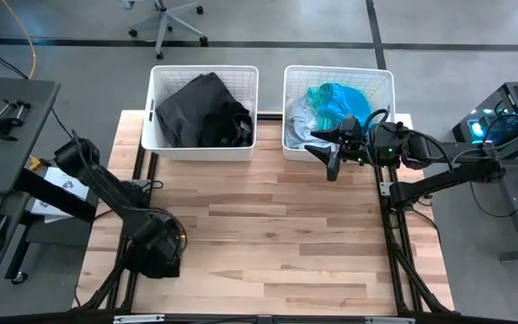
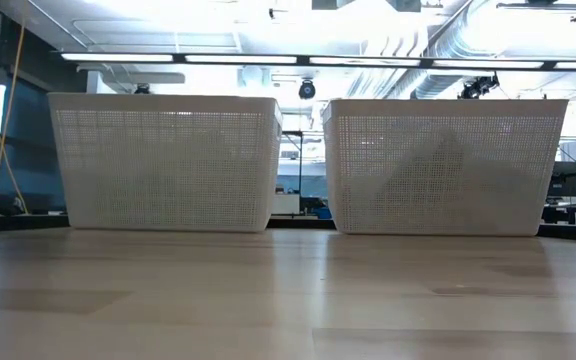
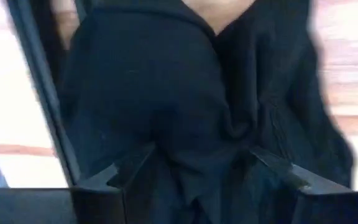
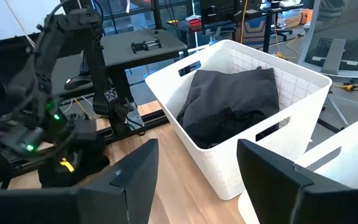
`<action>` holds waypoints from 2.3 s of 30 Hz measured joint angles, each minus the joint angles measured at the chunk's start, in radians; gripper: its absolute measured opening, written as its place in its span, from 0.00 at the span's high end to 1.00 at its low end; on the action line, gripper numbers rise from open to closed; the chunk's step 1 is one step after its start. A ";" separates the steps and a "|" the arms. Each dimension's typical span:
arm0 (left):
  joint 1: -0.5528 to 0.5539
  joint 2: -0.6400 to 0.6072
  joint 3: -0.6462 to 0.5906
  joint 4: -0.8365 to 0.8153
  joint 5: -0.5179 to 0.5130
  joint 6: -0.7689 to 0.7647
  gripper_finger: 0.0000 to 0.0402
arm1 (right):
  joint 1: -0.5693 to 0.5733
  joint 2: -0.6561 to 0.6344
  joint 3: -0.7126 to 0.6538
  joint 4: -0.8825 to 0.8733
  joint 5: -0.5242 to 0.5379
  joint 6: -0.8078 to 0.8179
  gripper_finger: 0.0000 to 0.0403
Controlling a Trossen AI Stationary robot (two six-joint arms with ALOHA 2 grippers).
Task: Sort clothes
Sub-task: Put the black sweatpants into the left white bin, then move the white bins to the edge of the table
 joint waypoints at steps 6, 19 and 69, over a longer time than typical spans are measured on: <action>0.004 -0.009 -0.154 0.358 -0.031 0.035 0.53 | 0.000 0.000 0.000 0.000 -0.004 0.039 0.48; 0.070 -0.016 -0.004 0.669 -0.542 0.475 0.97 | 0.000 0.000 0.001 0.031 -0.003 0.109 0.48; 1.412 0.027 0.612 -0.203 -0.106 1.966 0.59 | -0.636 0.356 0.140 -0.852 -0.361 0.142 0.48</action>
